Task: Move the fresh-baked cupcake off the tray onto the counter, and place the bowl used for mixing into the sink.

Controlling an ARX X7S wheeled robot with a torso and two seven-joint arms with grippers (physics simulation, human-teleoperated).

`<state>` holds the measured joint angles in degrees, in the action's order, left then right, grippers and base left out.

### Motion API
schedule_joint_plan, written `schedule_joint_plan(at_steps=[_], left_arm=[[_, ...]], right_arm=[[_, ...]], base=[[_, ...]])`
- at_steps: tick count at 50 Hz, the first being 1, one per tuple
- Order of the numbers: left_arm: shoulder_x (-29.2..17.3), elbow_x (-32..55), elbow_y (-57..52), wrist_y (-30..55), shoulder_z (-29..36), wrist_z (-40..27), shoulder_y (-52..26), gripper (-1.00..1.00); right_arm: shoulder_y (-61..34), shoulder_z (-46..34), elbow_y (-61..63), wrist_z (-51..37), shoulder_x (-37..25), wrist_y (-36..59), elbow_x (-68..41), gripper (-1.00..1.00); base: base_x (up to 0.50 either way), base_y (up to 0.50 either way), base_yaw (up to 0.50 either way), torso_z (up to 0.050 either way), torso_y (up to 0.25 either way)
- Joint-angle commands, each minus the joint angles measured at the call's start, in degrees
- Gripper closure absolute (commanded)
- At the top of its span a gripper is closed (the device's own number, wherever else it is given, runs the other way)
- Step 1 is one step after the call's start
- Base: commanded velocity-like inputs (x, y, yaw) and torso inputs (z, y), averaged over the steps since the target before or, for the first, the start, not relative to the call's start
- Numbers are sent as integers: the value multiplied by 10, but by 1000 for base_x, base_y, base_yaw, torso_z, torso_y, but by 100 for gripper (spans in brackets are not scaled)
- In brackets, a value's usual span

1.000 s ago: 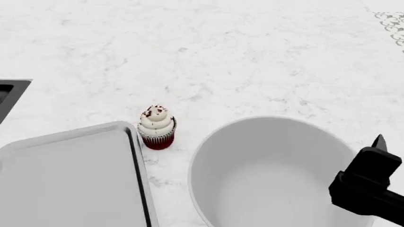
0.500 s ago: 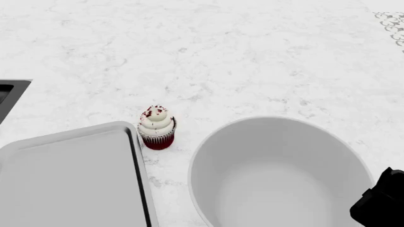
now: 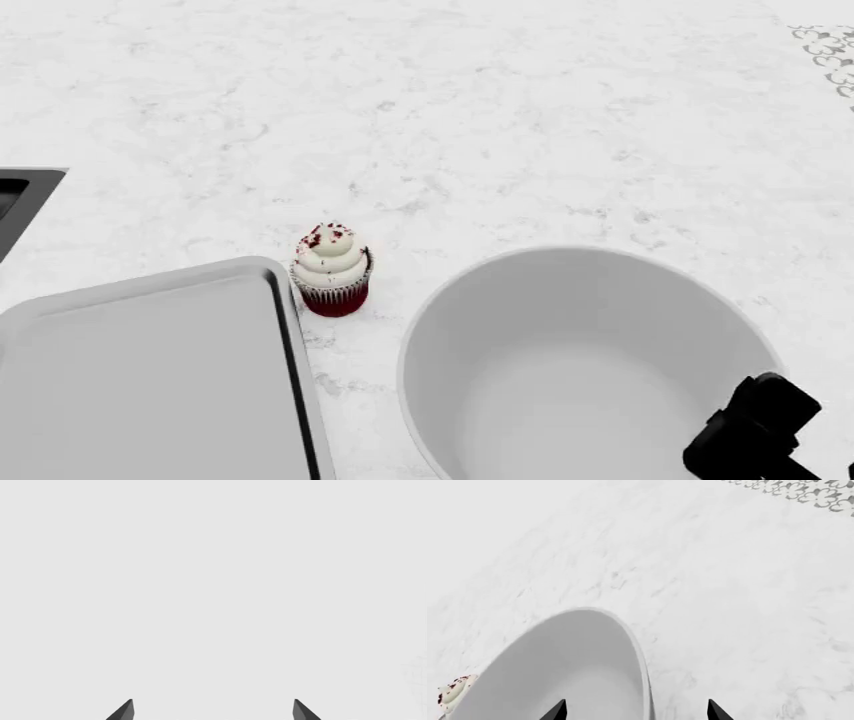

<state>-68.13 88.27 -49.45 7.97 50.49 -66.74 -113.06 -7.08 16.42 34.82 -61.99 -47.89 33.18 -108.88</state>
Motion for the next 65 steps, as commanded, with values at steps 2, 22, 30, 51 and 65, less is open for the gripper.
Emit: schedule_joint_plan(at_steps=[2,22,30,51,65], left_arm=[[-2,8,-4,3,-8,-4,-3,-100],[2,6,-1,7,-12,-3,2,-100],[-2,9,-3,6,-17,-4,3,-100],[-10,13,-7,0,-27,-1,11,-100],[-25,7,-12,-17,-35,5,27,-100]], right_arm=[[-23,-46,-31,15,16,10,17,-100],[-9,-56,-54,34,27,12,36,-100],[-14,-72,-70,47,35,16,47,-100],[-146,-41,62,-88,-63,-1,-42,100],[-487,-184,114,-145,-59,19,2,100]], base=[[0,0,0,0,0],[0,0,0,0,0],[0,0,0,0,0],[0,0,0,0,0],[0,0,0,0,0]])
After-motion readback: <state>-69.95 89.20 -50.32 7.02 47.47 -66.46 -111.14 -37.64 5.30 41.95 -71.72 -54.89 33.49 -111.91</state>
